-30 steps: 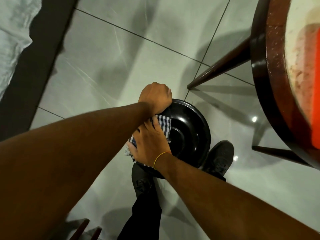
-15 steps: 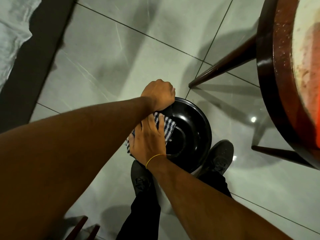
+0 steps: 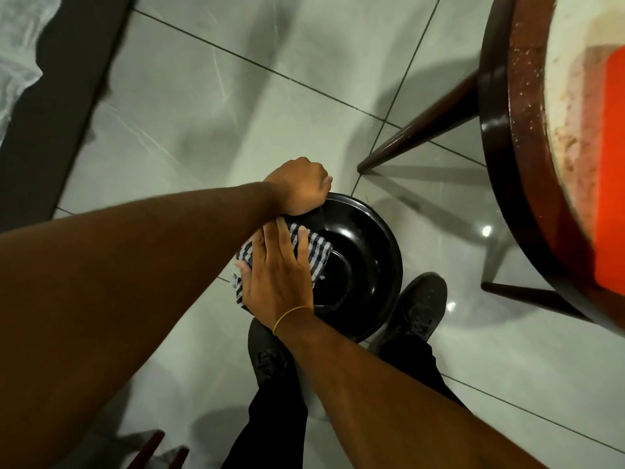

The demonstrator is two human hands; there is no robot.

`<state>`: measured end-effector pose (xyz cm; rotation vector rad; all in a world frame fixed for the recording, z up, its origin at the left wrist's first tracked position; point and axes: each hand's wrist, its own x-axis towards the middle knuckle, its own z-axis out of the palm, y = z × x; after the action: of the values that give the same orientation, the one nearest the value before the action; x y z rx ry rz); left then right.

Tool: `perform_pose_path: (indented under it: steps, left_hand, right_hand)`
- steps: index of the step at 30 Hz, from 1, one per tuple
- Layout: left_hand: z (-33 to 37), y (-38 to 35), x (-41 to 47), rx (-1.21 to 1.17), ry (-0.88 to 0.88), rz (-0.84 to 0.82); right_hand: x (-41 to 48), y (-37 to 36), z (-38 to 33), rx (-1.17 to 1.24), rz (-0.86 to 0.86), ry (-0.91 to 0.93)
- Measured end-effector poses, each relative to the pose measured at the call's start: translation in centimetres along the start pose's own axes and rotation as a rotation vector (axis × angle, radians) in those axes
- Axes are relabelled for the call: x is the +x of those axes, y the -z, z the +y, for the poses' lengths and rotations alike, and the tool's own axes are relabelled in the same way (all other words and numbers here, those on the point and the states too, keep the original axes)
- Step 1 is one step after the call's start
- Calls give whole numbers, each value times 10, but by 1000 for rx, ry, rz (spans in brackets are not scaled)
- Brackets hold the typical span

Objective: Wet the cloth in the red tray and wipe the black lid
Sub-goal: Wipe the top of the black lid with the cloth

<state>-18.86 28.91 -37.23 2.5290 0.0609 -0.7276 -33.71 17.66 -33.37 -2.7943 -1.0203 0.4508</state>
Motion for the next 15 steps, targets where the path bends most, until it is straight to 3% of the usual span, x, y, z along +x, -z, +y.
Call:
perform_pose_path:
  steps: [4, 9, 15]
  left_hand:
    - [-1, 1, -1, 1, 3, -10]
    - [-1, 3, 1, 4, 1, -22]
    - [-2, -1, -5, 23, -16, 18]
  right_hand:
    - [-1, -1, -9, 27, 17, -96]
    - [1, 1, -2, 46, -18, -24]
    - [-2, 10, 51, -65, -89, 504]
